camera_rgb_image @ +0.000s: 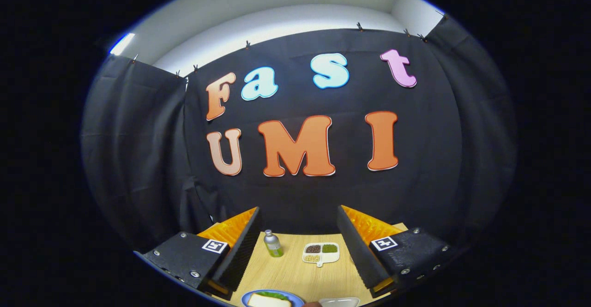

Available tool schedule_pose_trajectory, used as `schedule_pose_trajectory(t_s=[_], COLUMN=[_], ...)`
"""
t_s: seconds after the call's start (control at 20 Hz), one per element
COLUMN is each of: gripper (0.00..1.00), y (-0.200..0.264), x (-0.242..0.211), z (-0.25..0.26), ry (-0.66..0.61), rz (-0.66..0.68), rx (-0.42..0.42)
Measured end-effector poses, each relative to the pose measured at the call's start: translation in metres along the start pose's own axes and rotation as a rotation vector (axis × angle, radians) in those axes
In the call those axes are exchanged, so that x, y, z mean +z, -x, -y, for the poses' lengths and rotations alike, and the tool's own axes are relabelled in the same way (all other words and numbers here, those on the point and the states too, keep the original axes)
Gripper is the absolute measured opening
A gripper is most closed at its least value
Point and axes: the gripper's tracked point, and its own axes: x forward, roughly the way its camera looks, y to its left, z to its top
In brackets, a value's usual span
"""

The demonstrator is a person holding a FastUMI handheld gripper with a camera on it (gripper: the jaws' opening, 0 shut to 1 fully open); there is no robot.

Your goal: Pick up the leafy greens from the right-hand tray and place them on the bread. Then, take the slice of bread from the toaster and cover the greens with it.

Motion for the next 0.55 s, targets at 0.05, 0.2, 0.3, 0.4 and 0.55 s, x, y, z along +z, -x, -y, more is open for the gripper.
schedule_pose_trajectory(t_s=[0.05,0.2,0.3,0.4,0.55], gripper=[0.97,0.97,0.97,0.97,0.97], y=[0.003,0.006,0.009,0.011,0.010], x=[0.003,0.018,0.030,0.029,0.027], z=[0.002,0.004,0.004,0.004,0.003], ry=[0.013,0.053,0.083,0.109,0.116], rz=[0.013,0.090,0.149,0.176,0.176], rx=[-0.007,-0.021,-0.021,-0.028,-0.031])
